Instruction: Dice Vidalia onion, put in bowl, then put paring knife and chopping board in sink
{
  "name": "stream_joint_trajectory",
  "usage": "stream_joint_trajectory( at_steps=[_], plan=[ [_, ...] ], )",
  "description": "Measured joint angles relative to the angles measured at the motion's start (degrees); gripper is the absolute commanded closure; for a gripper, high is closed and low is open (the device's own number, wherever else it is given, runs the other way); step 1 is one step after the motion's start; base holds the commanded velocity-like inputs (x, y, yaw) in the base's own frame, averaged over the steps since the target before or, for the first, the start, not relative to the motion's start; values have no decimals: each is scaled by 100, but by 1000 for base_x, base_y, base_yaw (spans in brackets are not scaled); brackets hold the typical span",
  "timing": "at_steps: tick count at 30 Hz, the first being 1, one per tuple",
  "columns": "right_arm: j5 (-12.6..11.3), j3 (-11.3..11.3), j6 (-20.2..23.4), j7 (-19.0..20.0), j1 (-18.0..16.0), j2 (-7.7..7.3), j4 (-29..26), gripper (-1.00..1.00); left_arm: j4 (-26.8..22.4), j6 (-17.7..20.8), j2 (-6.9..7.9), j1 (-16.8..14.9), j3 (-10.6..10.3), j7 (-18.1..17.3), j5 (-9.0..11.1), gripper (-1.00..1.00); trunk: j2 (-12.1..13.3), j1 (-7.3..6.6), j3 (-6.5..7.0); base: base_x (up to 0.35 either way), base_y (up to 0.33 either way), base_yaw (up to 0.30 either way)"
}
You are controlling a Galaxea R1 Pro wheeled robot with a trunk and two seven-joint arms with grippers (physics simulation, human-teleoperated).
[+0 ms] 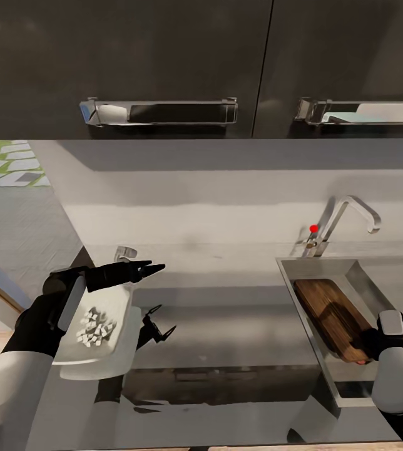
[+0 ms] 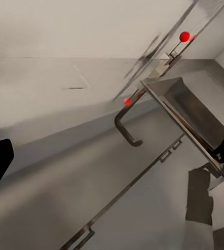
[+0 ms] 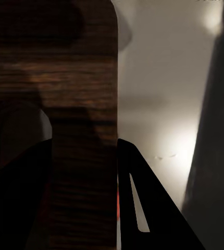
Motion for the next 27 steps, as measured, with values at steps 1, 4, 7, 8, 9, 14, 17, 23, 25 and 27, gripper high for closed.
stream_joint_trajectory(
  at_steps=[1,4,7,8,9,14,17,23,25,27],
  plan=[
    [-11,3,-1,-12,0,0,0,100,0,0,1,0,0,-1,0,-100,0,0,0,0,0,0],
    [100,-4,35,44,1,0,-29,100,-1,1,2,0,0,-1,0,-100,1,1,-1,0,0,0],
    [139,-7,47,64,2,0,-39,100,-1,1,2,0,0,-1,0,-100,1,1,-1,0,0,0],
    [154,-8,52,68,2,3,-47,100,-1,1,2,0,0,-1,0,-100,2,1,-1,0,0,0],
    [156,-9,52,68,2,4,-48,100,-1,1,2,0,0,0,0,-100,2,1,-1,0,0,0],
    [170,-10,59,74,2,7,-59,100,-1,1,3,0,0,-1,0,-100,2,1,-4,0,0,0],
    [143,-8,58,75,2,8,-65,100,-1,1,3,0,0,-1,0,-100,1,0,-16,0,0,0],
    [53,-2,27,77,2,9,-65,100,-1,1,2,0,0,-1,0,-100,0,0,-44,0,0,0],
    [47,-2,25,77,1,9,-65,100,-1,0,2,0,0,-1,0,-100,0,0,-46,0,0,0],
    [45,-1,25,78,1,9,-66,100,-1,1,2,0,0,-1,0,-100,0,0,-47,0,0,0]
  ],
)
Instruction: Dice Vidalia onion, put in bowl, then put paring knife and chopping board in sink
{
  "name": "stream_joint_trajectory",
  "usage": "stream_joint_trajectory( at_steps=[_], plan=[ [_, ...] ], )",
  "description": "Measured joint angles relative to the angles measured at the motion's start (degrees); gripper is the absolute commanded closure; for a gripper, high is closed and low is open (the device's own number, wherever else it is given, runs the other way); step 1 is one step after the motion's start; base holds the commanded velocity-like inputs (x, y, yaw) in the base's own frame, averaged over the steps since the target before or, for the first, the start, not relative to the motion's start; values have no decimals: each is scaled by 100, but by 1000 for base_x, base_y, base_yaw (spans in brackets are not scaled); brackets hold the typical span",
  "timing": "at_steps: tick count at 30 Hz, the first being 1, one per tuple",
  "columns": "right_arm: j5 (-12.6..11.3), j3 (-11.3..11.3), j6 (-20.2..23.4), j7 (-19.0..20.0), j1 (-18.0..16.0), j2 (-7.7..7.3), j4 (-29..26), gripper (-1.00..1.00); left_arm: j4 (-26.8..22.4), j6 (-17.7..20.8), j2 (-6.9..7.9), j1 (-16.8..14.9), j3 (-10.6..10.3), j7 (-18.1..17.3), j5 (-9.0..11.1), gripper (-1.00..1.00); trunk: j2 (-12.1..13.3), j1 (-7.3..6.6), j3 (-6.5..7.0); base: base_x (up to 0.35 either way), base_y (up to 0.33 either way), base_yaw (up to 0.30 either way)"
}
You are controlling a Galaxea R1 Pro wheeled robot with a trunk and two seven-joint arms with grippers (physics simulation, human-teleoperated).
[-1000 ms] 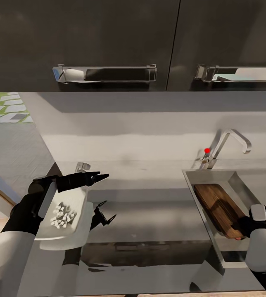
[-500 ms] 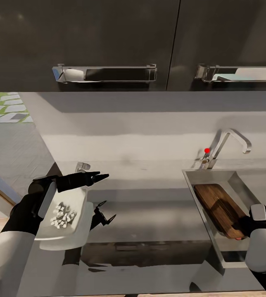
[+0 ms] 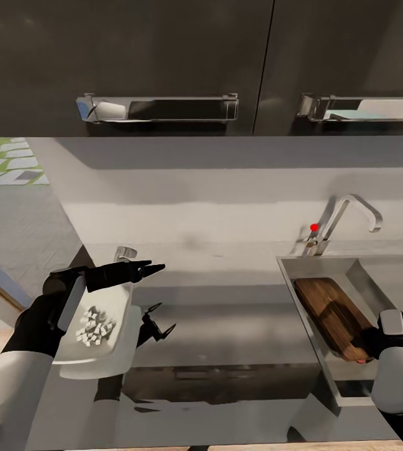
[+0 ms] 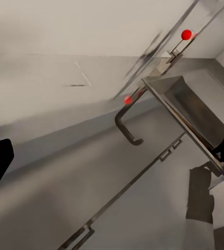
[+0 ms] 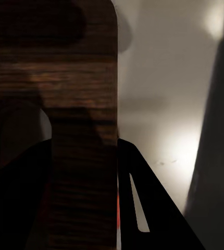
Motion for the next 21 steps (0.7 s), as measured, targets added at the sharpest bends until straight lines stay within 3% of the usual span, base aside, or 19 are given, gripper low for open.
stream_joint_trajectory(
  at_steps=[3,4,6,9,21],
  plan=[
    [-4,0,-1,0,0,0,0,100,0,0,-1,0,0,1,0,-100,0,0,-1,0,0,0],
    [-4,0,-1,0,0,0,0,-100,0,0,-1,0,0,3,0,-100,0,0,-1,0,0,0],
    [174,-6,122,-28,6,0,97,-100,-2,1,1,0,0,2,0,-100,4,2,-2,0,0,0],
    [74,-5,64,-11,2,2,98,-100,0,0,0,0,0,2,0,-100,3,2,-1,0,0,0],
    [107,-6,83,-15,3,2,97,-100,0,0,0,0,0,2,0,-100,4,2,-2,0,0,0]
  ],
)
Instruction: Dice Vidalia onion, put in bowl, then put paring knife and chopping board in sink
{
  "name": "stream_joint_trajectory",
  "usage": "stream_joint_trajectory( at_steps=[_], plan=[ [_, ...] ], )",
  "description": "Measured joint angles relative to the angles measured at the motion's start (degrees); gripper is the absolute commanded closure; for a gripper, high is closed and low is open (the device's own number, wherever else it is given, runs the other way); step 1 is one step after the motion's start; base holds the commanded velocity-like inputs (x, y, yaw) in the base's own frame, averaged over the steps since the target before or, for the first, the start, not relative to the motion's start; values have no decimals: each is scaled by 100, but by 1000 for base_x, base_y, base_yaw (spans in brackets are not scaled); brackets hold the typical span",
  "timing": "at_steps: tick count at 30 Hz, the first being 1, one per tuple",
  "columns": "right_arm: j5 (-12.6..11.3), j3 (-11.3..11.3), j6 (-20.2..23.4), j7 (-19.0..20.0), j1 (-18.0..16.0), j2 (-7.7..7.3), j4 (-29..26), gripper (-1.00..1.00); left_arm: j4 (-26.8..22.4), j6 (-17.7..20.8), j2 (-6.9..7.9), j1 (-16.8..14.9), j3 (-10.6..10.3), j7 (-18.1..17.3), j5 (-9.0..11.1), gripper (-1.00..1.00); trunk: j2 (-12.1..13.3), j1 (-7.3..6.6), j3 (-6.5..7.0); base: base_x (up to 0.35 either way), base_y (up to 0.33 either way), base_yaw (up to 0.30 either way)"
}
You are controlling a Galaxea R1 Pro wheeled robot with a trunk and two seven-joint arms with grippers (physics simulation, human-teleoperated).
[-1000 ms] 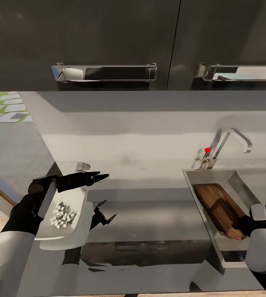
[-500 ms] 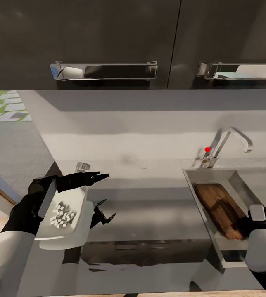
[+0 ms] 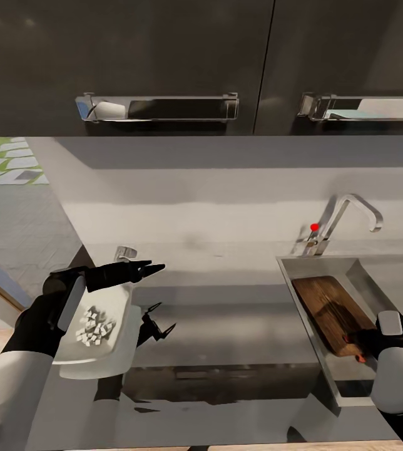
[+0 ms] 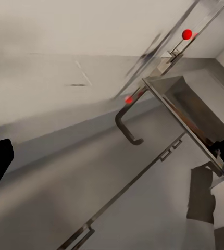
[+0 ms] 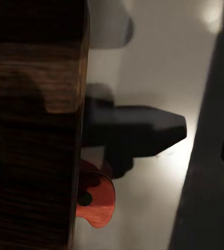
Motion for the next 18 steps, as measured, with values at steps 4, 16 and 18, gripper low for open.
stream_joint_trajectory(
  at_steps=[4,16,18],
  plan=[
    [0,0,0,0,0,0,0,-100,0,0,0,0,0,-1,0,-100,0,0,4,0,0,0],
    [0,0,7,0,0,0,0,-100,0,0,0,0,0,1,1,-100,0,0,91,0,0,0],
    [0,0,7,0,0,0,0,-100,0,0,0,0,0,1,1,-100,0,0,108,0,0,0]
  ],
)
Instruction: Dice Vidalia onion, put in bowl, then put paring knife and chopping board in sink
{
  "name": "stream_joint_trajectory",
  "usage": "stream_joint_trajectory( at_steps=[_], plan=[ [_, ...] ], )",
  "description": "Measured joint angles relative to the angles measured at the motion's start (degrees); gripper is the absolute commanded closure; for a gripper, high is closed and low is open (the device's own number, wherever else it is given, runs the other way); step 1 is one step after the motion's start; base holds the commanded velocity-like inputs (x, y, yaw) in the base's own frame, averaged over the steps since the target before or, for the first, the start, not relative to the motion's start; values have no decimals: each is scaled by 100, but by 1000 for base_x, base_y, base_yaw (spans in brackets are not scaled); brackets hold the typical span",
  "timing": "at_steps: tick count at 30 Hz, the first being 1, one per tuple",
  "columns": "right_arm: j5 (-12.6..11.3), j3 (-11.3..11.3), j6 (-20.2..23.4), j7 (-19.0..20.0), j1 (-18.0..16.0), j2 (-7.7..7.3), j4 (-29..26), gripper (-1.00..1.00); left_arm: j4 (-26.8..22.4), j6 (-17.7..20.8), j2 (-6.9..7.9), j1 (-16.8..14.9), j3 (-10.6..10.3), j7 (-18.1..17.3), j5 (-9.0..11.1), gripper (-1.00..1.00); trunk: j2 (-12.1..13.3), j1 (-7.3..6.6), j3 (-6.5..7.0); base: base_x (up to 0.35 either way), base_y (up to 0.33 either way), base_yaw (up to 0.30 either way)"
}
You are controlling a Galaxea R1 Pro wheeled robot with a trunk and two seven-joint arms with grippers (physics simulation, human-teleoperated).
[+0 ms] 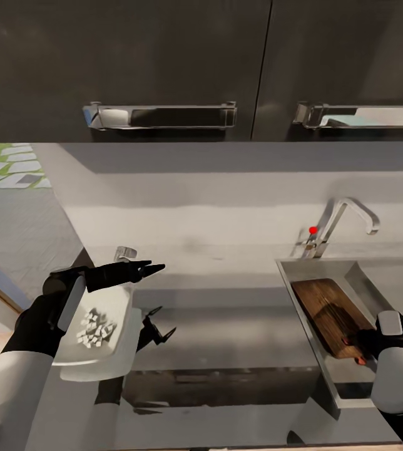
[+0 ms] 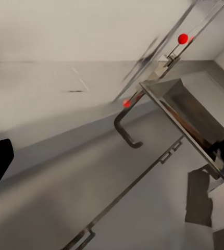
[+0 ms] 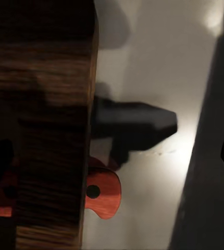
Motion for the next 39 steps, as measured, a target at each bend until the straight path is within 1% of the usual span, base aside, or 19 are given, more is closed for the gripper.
stream_joint_trajectory(
  at_steps=[19,23,25,28,30,31,34,35,37,38,39],
  plan=[
    [0,8,-3,4,0,0,0,-100,0,0,0,0,0,2,0,-100,0,0,163,0,0,0],
    [1,16,1,144,0,0,0,-100,0,0,0,0,0,2,0,-100,0,0,197,0,0,0],
    [2,24,2,310,0,-1,0,-100,0,0,-1,0,0,2,0,-100,0,0,211,0,0,0],
    [2,156,2,518,0,0,0,-100,0,0,0,0,0,4,-1,-100,1,0,223,0,0,0],
    [2,299,2,584,0,0,0,-100,0,0,-3,0,0,5,-1,-100,1,0,227,0,0,0],
    [1,410,1,608,0,0,0,-100,0,0,-5,0,0,5,-1,-100,1,0,228,0,0,0],
    [2,593,6,635,0,0,0,-100,0,0,-6,0,0,5,-1,-100,1,0,229,0,0,0],
    [1,713,7,646,0,0,0,-100,0,0,-5,0,0,5,-1,-100,1,0,230,0,0,0],
    [2,833,8,664,0,0,0,-100,0,0,-7,0,0,5,-1,-100,1,0,230,0,0,0],
    [1,950,10,709,0,0,0,-100,0,0,-7,0,0,5,-1,-100,1,0,230,0,0,0],
    [2,1011,10,747,0,0,0,-100,0,0,-8,0,0,5,-1,-100,1,0,230,0,0,0]
  ],
)
